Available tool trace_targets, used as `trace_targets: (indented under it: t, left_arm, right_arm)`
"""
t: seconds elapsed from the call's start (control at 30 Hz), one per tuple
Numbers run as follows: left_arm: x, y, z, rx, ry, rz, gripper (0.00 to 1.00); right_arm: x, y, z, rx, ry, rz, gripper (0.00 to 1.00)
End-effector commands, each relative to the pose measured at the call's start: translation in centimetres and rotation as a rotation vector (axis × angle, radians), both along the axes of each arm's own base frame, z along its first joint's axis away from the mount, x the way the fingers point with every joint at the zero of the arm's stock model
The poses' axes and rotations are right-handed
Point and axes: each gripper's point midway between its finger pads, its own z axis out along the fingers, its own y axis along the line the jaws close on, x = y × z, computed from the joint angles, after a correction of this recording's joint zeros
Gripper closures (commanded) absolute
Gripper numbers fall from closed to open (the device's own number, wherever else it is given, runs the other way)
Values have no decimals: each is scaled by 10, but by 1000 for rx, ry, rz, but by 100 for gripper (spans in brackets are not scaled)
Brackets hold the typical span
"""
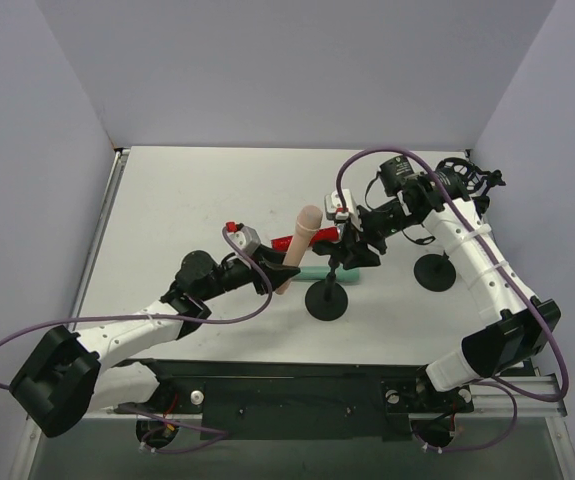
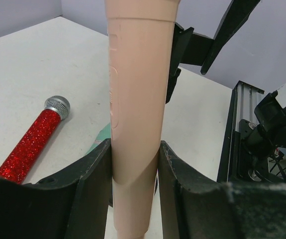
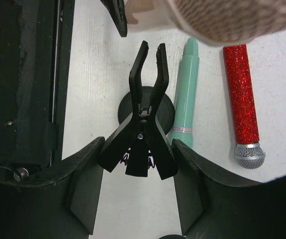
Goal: Attach the microphones to the stand
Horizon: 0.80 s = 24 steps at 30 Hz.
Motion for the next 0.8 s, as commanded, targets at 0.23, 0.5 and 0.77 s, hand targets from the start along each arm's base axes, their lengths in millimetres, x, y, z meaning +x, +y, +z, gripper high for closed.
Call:
trace_targets:
  t: [0.23, 0.5, 0.77]
  left_arm:
    - [-2, -7, 30, -79, -115, -16, 100]
    - [-3, -5, 29, -74, -117, -12, 100]
    - [-3, -6, 30, -74, -127, -13, 100]
  right_arm:
    - [-17, 4, 8, 88, 74, -14, 30]
    - [-16, 12, 11, 124, 96, -25, 27]
    - [-12, 12, 6, 121, 102, -60, 76]
